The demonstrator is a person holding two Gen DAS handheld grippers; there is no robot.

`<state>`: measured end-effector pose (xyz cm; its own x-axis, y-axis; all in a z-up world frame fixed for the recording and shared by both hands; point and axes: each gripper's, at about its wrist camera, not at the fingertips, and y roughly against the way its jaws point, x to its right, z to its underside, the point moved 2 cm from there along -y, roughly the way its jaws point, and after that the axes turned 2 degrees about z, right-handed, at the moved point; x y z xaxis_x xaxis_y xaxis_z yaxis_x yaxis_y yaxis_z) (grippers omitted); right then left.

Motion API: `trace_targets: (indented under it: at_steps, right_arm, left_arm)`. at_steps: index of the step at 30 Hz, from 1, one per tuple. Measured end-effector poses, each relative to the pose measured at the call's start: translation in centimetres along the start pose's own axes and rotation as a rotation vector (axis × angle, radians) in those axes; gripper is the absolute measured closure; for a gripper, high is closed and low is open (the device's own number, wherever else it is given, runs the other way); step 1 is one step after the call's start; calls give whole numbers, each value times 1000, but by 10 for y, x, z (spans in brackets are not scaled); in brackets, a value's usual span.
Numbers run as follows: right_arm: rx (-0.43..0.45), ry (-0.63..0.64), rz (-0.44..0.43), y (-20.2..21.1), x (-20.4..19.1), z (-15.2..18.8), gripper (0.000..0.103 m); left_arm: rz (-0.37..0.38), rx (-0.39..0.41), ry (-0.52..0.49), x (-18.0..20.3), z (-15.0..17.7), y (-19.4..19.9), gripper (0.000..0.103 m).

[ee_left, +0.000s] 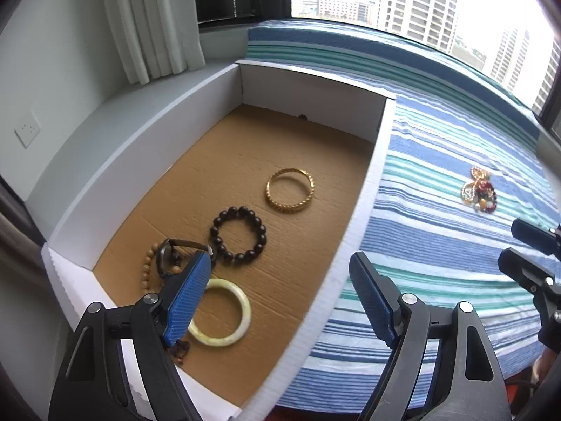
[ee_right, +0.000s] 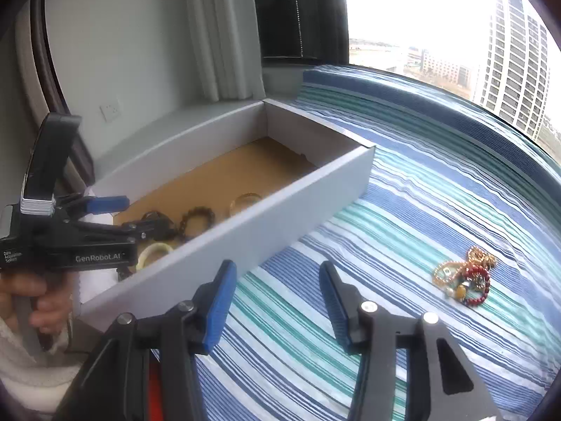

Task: Organize jewelry
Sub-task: 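Open both grippers to drop the bangle and watch into the box, then move both tools back over the bedspread to the remaining jewelry tangle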

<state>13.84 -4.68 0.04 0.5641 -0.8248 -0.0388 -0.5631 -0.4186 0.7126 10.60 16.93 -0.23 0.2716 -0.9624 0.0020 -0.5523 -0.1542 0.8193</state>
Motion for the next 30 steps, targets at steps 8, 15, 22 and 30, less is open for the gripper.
trace_targets:
  at_steps: [8,15,22,30]
  right_arm:
    - [-4,-122,77,33,53,46,53]
    - [0,-248,166,60,96,90,52]
    - [-63,-389,287,59,135,149,51]
    - [-140,-477,266,41,142,183,51]
  left_arm:
    - [46,-2,-78,51,10,8,18]
    - [172,-77,-152,106,36,-9,13]
    - [250,-201,-253,155,68,-37,13]
    - [278,-233,-287,172,81,-49,13]
